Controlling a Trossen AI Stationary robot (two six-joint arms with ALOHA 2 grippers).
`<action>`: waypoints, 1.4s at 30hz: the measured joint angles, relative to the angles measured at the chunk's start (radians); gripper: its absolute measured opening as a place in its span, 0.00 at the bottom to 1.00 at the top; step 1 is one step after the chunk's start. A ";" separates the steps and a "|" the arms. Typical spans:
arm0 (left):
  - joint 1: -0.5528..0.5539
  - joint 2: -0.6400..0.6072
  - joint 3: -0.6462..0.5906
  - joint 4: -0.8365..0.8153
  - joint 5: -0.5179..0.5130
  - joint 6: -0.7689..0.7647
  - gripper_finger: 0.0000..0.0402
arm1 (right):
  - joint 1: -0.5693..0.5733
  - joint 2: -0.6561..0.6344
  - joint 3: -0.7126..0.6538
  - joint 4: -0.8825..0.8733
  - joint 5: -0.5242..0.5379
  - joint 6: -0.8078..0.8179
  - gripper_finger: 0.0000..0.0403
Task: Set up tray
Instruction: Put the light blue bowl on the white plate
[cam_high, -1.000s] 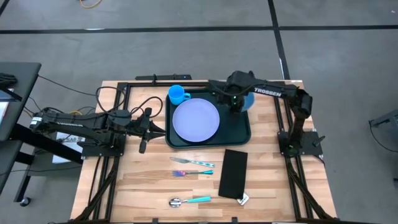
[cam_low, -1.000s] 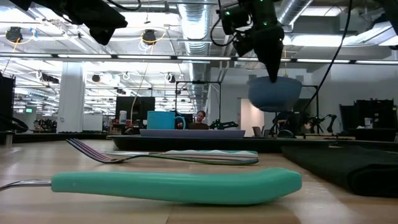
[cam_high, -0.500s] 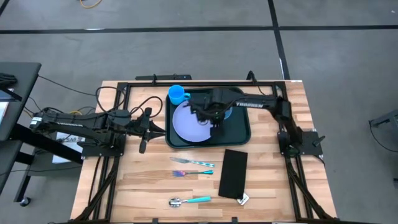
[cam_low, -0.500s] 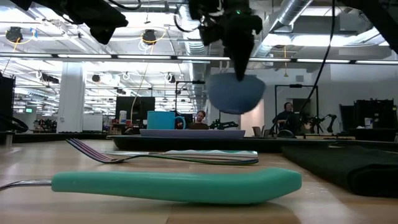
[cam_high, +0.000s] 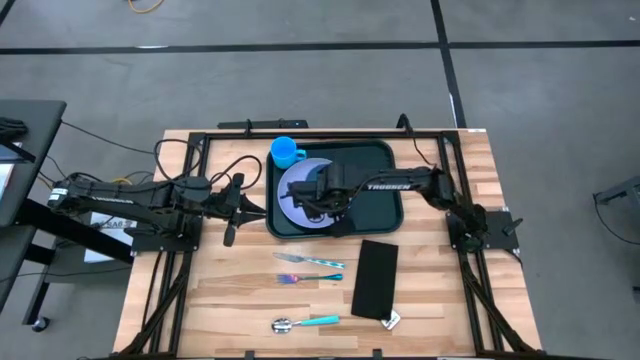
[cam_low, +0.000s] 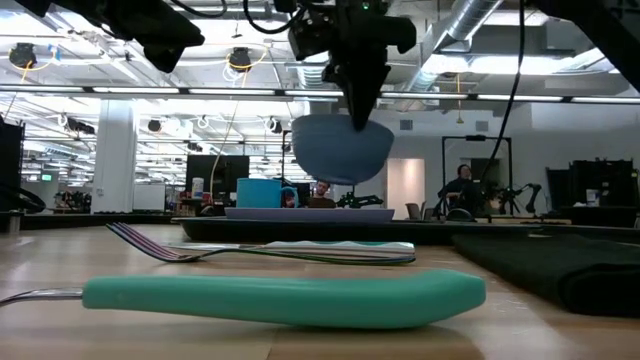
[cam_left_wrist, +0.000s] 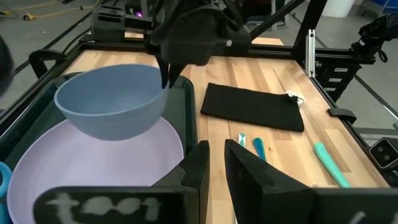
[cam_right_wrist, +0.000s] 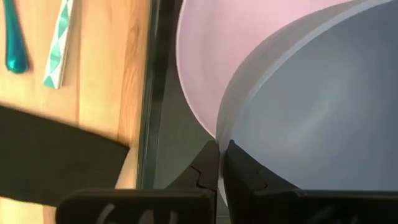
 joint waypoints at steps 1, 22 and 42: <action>0.000 0.000 0.000 0.000 0.000 0.000 0.09 | 0.000 -0.001 0.001 0.001 0.001 -0.011 0.00; 0.000 0.000 0.000 0.000 -0.005 0.006 0.09 | -0.078 0.013 0.063 0.003 0.032 -0.154 0.00; 0.000 0.000 0.000 -0.050 0.028 0.121 0.09 | 0.156 0.011 0.070 0.001 0.074 -0.260 0.00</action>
